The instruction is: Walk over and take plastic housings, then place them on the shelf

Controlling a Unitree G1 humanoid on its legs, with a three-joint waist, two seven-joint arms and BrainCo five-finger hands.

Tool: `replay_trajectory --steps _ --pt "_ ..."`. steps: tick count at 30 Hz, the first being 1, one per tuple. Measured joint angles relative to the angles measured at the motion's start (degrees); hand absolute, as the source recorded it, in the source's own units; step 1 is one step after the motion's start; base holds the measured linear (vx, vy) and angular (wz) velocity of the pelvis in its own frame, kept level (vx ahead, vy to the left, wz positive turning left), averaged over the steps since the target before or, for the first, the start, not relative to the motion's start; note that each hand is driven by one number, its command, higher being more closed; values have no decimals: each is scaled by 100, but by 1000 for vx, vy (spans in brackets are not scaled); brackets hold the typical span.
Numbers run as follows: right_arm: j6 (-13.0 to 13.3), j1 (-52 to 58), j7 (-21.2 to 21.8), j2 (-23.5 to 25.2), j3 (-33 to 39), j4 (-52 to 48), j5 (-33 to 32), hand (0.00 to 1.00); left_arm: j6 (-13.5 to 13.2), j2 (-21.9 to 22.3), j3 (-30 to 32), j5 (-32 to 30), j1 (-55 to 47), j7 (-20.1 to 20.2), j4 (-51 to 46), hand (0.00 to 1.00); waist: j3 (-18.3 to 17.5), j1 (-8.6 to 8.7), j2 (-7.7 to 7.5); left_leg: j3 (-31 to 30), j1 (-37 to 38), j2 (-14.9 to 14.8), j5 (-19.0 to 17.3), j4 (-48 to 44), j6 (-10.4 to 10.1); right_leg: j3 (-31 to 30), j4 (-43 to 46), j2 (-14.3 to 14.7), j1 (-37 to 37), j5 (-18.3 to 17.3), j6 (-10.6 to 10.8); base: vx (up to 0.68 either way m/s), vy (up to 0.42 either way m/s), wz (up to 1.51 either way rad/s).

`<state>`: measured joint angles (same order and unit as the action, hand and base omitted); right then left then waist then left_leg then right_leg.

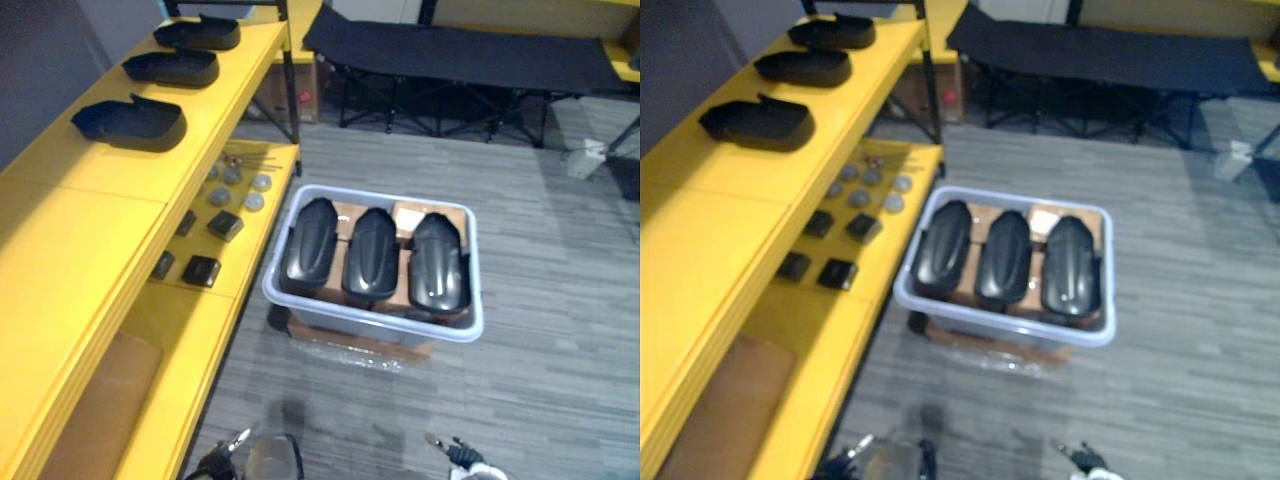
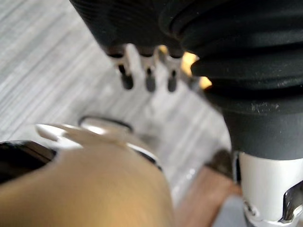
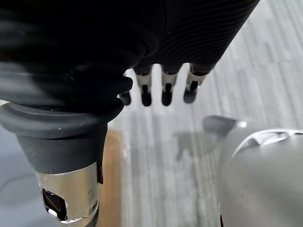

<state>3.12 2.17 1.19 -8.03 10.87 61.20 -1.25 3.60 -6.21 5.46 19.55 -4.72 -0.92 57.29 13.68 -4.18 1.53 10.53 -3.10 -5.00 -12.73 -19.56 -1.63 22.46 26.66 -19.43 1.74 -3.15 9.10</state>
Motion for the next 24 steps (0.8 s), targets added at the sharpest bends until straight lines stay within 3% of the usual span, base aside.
replay_trajectory --steps 1,2,3,4,7,11,14,17,20,24 --pt "238 -11 23 86 -332 -204 5 0 -7 -98 -149 -40 17 -20 -46 0 93 30 -94 -167 92 -13 -35 28 -10 -161 213 73 -114 -565 -82 75 -46 61" --pt "432 -18 124 122 -981 -480 99 0 -9 -206 -178 -34 22 -38 -50 0 163 1 -227 -225 95 -41 -46 -15 -29 -252 -100 262 -228 -771 -159 61 -72 55" --pt "525 -26 223 124 -1327 -693 221 0 -7 -251 -179 -34 24 -54 -60 0 179 -26 -314 -247 96 -52 -71 -52 -71 -252 -385 381 -266 -732 -180 51 -120 32" --pt "658 -32 468 118 -2012 -1251 445 0 5 -369 -177 -34 14 -73 -57 0 227 -88 -510 -284 85 -29 -188 -201 -196 -234 -949 609 -288 -346 -198 35 -146 22" --pt "708 -144 1265 -29 -3221 -2156 894 0 16 -292 -169 -30 3 -127 14 0 203 -182 -425 -400 -19 -264 -353 -406 -285 -179 -1233 873 -151 -357 -221 41 -95 4" --pt "137 -227 1976 -33 -4257 -2397 877 0 27 -215 -170 -44 -21 -121 23 0 166 -180 -306 -536 -292 -346 -268 -258 -373 27 -1952 1139 -38 36 -266 42 -57 11" --pt "-307 -115 1859 -130 -4251 -2331 631 0 9 -209 -189 -297 -16 -119 19 0 142 -172 -355 -496 -242 -322 -254 -176 -362 30 -2242 1163 86 179 -247 39 19 -4" --pt "-878 39 1393 -120 -3708 -1880 72 0 1 -248 -231 -490 -27 -126 35 0 92 -128 -429 -317 30 -229 -220 27 -340 -99 -2412 1118 237 246 -208 39 47 -19" --pt "-1069 78 1119 -41 -2585 -1240 -83 0 4 -262 -279 -491 -18 -164 83 0 81 -104 -442 -56 210 -190 -158 171 -334 -281 -2481 1067 239 320 -198 3 54 -34" --pt "-1054 75 974 -82 -1593 -667 -254 0 6 -307 -412 -496 -21 -197 247 0 -47 30 -439 125 432 -145 -108 344 -322 -412 -2568 1040 308 389 -199 -6 30 -22"
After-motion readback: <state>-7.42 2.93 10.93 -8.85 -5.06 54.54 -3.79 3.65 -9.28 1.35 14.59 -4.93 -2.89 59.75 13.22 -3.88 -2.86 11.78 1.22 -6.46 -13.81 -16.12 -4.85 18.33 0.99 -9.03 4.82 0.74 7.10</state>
